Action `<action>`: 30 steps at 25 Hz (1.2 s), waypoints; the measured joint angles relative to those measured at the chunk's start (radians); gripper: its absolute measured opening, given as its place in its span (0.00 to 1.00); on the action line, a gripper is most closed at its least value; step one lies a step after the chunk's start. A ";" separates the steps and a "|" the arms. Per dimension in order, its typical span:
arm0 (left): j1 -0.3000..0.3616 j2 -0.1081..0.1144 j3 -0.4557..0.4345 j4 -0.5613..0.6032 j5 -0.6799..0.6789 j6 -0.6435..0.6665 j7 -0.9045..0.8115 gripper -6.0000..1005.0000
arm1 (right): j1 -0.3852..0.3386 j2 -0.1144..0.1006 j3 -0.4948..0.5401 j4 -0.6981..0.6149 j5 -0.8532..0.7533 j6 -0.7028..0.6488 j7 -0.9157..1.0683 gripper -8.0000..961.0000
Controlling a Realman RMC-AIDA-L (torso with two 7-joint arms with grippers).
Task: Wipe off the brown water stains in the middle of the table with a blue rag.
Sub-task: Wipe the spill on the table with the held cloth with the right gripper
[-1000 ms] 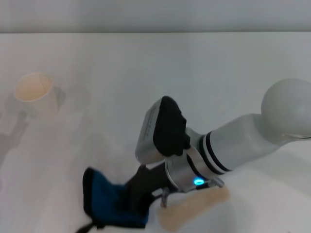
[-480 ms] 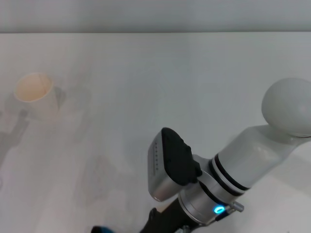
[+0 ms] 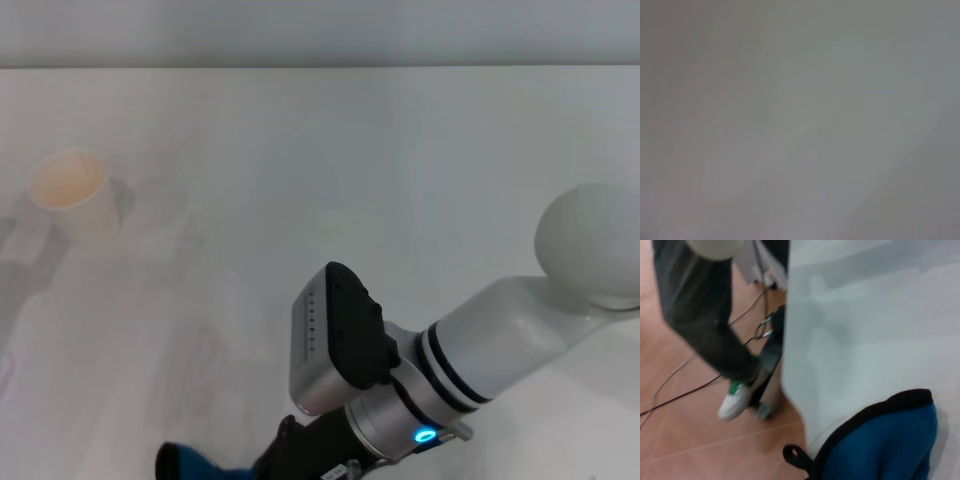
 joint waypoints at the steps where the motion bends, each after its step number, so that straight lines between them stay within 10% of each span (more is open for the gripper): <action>1: -0.001 0.000 0.000 0.000 0.000 0.000 0.000 0.87 | 0.000 0.000 -0.015 -0.001 0.013 0.029 -0.002 0.12; 30: 0.007 -0.003 -0.002 0.000 -0.005 0.000 -0.012 0.87 | -0.008 -0.001 -0.084 -0.003 0.046 0.532 -0.037 0.11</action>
